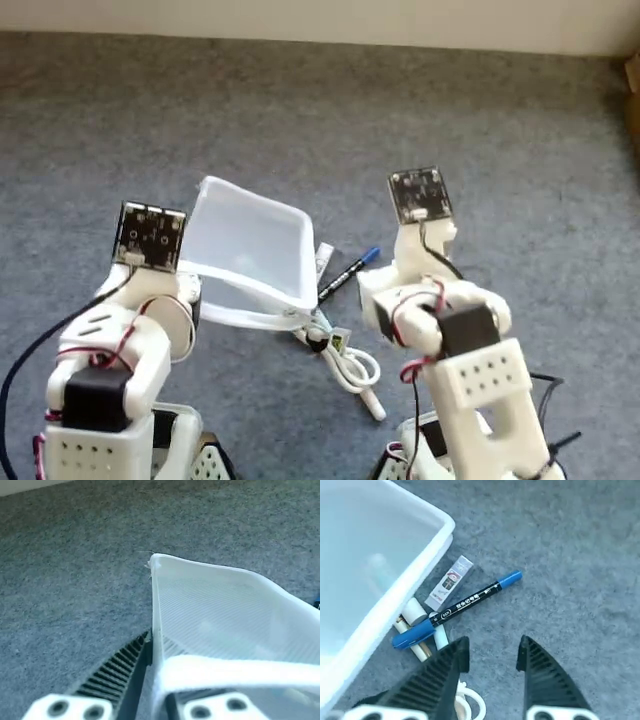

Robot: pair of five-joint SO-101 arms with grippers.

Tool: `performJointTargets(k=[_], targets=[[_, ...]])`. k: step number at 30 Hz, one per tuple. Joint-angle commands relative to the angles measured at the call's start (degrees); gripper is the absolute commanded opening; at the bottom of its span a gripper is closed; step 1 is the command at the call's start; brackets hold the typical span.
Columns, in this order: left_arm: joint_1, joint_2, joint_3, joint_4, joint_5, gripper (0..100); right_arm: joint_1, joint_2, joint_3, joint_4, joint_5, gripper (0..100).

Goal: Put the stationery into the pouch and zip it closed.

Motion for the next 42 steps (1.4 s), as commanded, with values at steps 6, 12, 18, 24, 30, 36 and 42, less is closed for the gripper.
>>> performJointTargets(k=[6,12,18,24,30,36,42], targets=[[-5.14,11.56,-7.69,0.26,4.31,1,0.84,12.62,-4.35,-7.52,-11.78,15.9],[-5.14,12.09,-7.6,1.23,5.54,1,0.84,23.34,-7.6,-12.62,-16.88,15.9],[-5.14,12.09,-6.81,1.49,5.54,1,0.84,34.59,-12.7,-15.6,-16.97,15.9],[-5.14,12.09,-5.41,1.49,5.45,1,0.84,44.35,-18.42,-15.69,-20.75,15.8],[-5.14,12.09,-5.41,1.49,5.45,1,1.01,50.68,-21.41,-15.87,-20.84,15.6],[-5.14,12.09,-5.41,1.49,5.45,1,3.03,57.01,-23.69,-15.87,-20.84,15.5],[-4.88,12.09,-5.32,1.49,5.45,1,3.21,62.46,-27.03,-15.87,-20.4,6.2]])
